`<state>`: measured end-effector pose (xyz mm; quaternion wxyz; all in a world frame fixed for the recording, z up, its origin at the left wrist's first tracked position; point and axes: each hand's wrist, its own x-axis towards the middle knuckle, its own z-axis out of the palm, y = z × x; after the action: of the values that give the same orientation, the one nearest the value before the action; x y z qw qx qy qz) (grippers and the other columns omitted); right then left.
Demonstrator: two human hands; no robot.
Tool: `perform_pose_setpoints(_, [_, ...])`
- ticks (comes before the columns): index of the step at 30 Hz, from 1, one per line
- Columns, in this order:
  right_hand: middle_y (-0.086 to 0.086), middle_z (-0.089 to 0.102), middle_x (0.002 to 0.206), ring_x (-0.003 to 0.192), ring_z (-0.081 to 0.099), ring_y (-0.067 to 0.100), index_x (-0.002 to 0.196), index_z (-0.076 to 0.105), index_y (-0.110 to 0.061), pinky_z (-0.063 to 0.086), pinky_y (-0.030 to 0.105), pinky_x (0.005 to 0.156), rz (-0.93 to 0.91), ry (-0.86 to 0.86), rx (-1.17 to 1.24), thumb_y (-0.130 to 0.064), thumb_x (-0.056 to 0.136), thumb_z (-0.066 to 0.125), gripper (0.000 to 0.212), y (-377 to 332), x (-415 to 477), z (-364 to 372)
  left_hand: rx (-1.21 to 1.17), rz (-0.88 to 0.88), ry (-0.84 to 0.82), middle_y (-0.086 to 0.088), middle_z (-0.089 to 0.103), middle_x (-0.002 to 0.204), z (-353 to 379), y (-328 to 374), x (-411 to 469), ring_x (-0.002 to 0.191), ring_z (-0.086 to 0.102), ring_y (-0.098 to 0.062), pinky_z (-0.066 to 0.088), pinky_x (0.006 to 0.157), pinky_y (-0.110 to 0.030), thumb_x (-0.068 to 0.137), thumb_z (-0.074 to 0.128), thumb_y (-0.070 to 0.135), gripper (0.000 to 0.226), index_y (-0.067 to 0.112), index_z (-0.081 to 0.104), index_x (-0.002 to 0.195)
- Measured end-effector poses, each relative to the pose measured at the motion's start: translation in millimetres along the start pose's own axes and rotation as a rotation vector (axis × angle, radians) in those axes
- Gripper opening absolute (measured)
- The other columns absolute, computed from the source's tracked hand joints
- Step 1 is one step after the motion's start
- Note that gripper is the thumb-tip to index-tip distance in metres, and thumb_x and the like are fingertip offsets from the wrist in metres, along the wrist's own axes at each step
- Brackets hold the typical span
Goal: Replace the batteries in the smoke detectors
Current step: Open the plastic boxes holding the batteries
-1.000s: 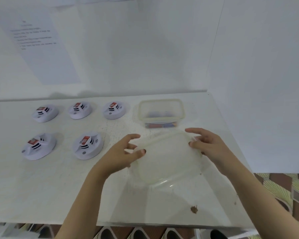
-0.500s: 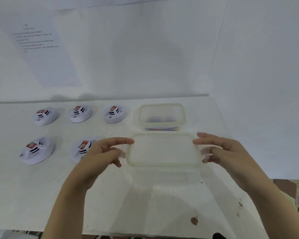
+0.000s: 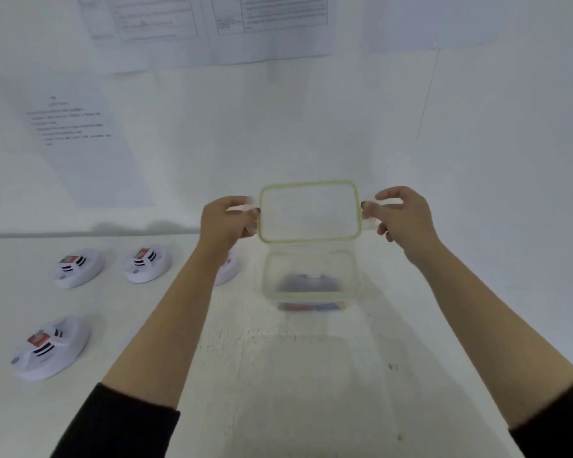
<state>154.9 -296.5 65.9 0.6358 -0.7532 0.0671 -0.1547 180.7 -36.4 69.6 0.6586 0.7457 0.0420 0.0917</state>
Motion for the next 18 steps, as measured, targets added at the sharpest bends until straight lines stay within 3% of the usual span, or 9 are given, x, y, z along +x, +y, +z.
perform_pose_setpoints(4, [0.003, 0.064, 0.073, 0.051, 0.055, 0.012, 0.078, 0.048, -0.020, 0.042, 0.021, 0.044, 0.086, 0.018, -0.048, -0.016, 0.085, 0.066, 0.020, 20.0, 48.7, 20.5, -0.027, -0.160, -0.039, -0.013, 0.065, 0.086, 19.1, -16.9, 45.6, 0.064, 0.060, -0.017, 0.057, 0.053, -0.019, 0.079, 0.057, -0.016, 0.040, 0.006, 0.058, 0.112])
perform_pose_setpoints(9, [0.008, 0.061, 0.082, 0.057, 0.055, 0.016, 0.091, 0.055, -0.012, 0.043, 0.025, 0.049, 0.286, -0.094, -0.158, -0.010, 0.086, 0.064, 0.010, 60.1, 80.5, 35.7, 0.068, -0.283, -0.151, -0.011, 0.061, 0.078, 32.9, -47.4, 75.1, 0.065, 0.058, -0.018, 0.054, 0.058, -0.023, 0.080, 0.055, -0.019, 0.047, 0.001, 0.054, 0.123])
perform_pose_setpoints(12, [0.006, 0.059, 0.079, 0.058, 0.055, 0.016, 0.102, 0.057, -0.008, 0.045, 0.023, 0.050, 0.354, -0.141, -0.184, -0.007, 0.086, 0.061, 0.016, 79.0, 83.0, 38.8, 0.097, -0.343, -0.202, -0.012, 0.059, 0.077, 35.5, -65.9, 77.9, 0.065, 0.057, -0.018, 0.054, 0.049, -0.019, 0.084, 0.051, -0.019, 0.046, -0.001, 0.052, 0.126])
perform_pose_setpoints(15, [0.010, 0.060, 0.090, 0.062, 0.057, 0.017, 0.108, 0.058, -0.007, 0.048, 0.023, 0.055, 0.385, -0.182, -0.183, -0.008, 0.088, 0.060, 0.020, 89.6, 76.2, 38.4, 0.087, -0.390, -0.235, -0.013, 0.059, 0.077, 34.0, -81.0, 72.8, 0.065, 0.056, -0.020, 0.052, 0.046, -0.017, 0.088, 0.049, -0.016, 0.044, -0.001, 0.050, 0.129])
perform_pose_setpoints(18, [0.007, 0.060, 0.093, 0.071, 0.059, 0.020, 0.109, 0.058, -0.011, 0.048, 0.026, 0.063, 0.358, -0.154, -0.278, -0.015, 0.089, 0.058, 0.020, 88.9, 61.9, 33.7, 0.150, -0.350, -0.203, -0.006, 0.059, 0.083, 30.6, -81.3, 62.6, 0.073, 0.057, -0.018, 0.053, 0.060, -0.022, 0.092, 0.057, 0.000, 0.038, 0.005, 0.052, 0.130])
